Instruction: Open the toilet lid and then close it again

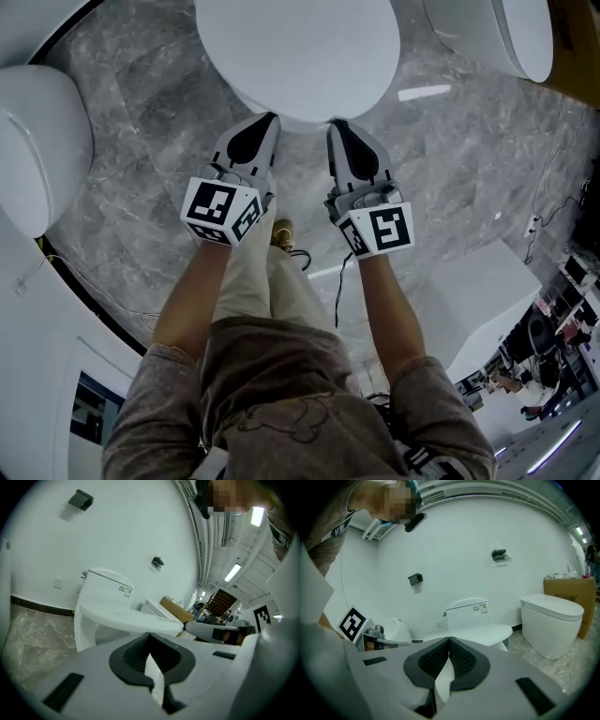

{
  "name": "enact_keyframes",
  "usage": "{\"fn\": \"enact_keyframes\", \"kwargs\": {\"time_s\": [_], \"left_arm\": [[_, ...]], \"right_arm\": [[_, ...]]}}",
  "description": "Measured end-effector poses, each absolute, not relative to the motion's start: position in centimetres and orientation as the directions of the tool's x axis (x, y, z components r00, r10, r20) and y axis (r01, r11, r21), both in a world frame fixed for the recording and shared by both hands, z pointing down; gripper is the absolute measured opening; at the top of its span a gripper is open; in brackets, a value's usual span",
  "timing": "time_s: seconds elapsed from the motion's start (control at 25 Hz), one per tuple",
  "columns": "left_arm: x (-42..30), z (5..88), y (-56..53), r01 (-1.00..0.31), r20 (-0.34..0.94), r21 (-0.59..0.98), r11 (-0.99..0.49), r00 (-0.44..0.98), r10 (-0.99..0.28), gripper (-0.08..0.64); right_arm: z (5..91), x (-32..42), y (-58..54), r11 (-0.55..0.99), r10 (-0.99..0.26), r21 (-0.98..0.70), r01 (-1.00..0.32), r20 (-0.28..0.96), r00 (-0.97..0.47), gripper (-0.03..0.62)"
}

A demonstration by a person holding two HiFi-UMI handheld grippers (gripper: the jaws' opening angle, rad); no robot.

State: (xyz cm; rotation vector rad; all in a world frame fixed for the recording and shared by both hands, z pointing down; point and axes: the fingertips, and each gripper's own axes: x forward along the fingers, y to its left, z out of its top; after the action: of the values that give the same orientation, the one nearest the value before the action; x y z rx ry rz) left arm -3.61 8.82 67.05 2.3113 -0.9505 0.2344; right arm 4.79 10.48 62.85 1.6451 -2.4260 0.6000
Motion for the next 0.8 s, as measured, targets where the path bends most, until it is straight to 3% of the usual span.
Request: {"fn": "enact_keyframes", "kwargs": {"time_s": [0.48,0.8], "left_arm": [[-5.4,53.1,-3.7,-0.704,0.385,0.472,-0.531,0.707,-0.594,0.009],[-5.7,49.6,-12.5,-0.751,0.421,0.444,-0.489,0.656,-0.626,0.009]], "right_arm": [[47.8,2.5,-3.3,0.370,-0.836,-0.184,-0.911,0.362,-0.412,0.028],[43.8,1.6,-13.0,0.449,-0.802,-0.199,-0.871,0.340,-0.491,0.028]]}}
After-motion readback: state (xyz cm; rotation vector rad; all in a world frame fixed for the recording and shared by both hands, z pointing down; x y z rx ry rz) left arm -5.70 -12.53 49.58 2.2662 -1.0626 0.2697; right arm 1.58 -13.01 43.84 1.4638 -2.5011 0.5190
